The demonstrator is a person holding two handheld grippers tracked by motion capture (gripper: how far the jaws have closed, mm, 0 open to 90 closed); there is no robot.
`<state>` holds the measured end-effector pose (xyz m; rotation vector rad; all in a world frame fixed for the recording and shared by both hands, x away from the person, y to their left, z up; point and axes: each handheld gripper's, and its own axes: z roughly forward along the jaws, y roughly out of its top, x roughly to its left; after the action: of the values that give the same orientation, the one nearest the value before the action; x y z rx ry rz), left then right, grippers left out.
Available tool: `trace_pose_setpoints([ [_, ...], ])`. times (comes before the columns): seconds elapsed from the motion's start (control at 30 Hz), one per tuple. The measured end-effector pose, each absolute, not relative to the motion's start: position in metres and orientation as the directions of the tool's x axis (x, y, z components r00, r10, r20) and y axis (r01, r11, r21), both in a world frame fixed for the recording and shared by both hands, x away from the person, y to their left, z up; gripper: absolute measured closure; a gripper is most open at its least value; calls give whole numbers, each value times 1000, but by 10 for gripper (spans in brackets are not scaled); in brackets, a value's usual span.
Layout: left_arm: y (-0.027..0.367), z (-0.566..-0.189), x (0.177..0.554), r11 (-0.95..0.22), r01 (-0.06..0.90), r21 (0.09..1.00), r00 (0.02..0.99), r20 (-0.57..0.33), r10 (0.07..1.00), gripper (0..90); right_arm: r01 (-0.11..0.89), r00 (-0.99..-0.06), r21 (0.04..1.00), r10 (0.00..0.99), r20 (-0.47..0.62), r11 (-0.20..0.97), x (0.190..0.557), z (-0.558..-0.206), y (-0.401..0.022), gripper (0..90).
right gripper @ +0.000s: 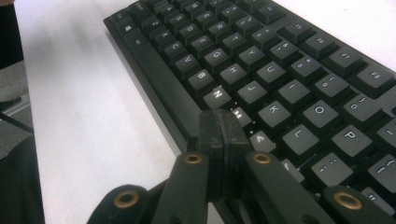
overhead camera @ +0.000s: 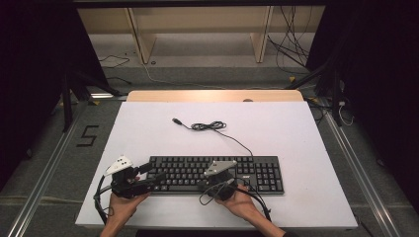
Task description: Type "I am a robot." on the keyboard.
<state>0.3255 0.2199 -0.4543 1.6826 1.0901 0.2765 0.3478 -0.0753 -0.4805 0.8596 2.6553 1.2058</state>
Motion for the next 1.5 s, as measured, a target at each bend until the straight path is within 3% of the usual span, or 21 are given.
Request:
trace_pose_setpoints([
  [0.37,220,-455,326,-20,522,853,552,-320,770,270,457,-834,718,534,140,525,347,-482,-75,900],
  [0.77,220,-455,327,-27,524,851,555,-317,769,271,467,-813,789,545,206,398,349,-463,-96,765],
  [1.13,218,-455,330,-34,529,848,556,-316,769,271,471,-797,816,559,231,335,348,-453,-113,507],
  [1.5,208,-452,338,-73,536,841,568,-295,768,291,464,-779,841,580,237,279,346,-444,-129,405],
])
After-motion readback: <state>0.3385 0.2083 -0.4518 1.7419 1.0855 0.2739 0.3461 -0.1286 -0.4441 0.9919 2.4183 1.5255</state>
